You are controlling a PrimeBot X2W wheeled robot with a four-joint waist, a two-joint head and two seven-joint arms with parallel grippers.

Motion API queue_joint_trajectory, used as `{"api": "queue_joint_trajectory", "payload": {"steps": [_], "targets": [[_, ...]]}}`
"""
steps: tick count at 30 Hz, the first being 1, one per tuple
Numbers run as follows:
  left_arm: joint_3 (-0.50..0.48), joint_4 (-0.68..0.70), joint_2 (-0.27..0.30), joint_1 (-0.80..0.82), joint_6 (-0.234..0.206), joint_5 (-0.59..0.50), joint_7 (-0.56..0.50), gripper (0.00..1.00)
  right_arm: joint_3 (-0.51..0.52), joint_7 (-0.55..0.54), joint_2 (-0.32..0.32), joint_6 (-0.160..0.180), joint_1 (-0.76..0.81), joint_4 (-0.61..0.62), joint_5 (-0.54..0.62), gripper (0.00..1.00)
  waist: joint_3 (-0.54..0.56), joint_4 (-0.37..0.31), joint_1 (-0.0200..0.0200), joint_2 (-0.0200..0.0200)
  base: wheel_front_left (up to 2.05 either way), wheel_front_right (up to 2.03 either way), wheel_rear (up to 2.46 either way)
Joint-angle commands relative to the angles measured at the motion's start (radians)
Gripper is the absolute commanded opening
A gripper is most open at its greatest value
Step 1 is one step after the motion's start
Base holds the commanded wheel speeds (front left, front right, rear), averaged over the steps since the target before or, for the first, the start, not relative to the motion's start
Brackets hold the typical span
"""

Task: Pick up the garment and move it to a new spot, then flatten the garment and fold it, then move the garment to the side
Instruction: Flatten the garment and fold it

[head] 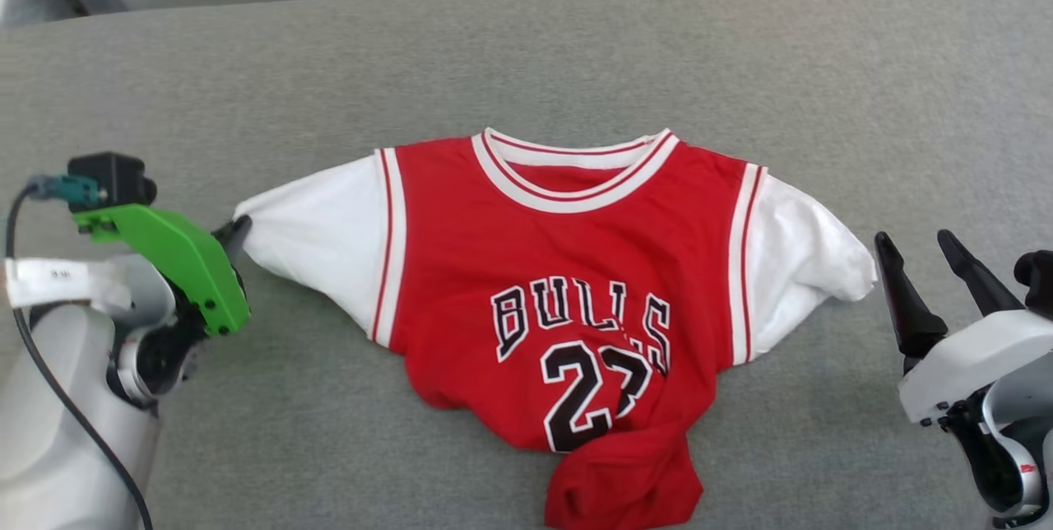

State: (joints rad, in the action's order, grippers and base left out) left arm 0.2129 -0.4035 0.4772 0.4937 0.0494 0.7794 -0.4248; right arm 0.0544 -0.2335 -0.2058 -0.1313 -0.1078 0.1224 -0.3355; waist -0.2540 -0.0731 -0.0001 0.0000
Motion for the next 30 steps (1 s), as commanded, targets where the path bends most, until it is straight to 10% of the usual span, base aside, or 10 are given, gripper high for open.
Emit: {"api": "queue_joint_trajectory", "payload": {"steps": [1, 18, 30], "targets": [[-0.004, 0.034, -0.002, -0.042, -0.010, 0.006, 0.006, 0.00, 0.010, -0.036, -0.010, 0.001, 0.004, 0.007, 0.008, 1.00, 0.036, 0.054, 0.0001, 0.0000, 0.00, 0.00, 0.00], [0.035, 0.410, -0.048, -0.244, -0.089, 0.007, 0.007, 0.00, 0.044, -0.713, -0.120, 0.001, -0.175, -0.027, 0.028, 1.00, 0.002, 0.154, 0.0001, 0.0000, 0.00, 0.00, 0.00], [0.062, 0.503, -0.047, -0.234, -0.106, -0.007, -0.019, 0.00, 0.053, -0.778, -0.122, 0.001, -0.244, -0.173, 0.052, 1.00, -0.073, 0.193, 0.0001, 0.0000, 0.00, 0.00, 0.00]]}}
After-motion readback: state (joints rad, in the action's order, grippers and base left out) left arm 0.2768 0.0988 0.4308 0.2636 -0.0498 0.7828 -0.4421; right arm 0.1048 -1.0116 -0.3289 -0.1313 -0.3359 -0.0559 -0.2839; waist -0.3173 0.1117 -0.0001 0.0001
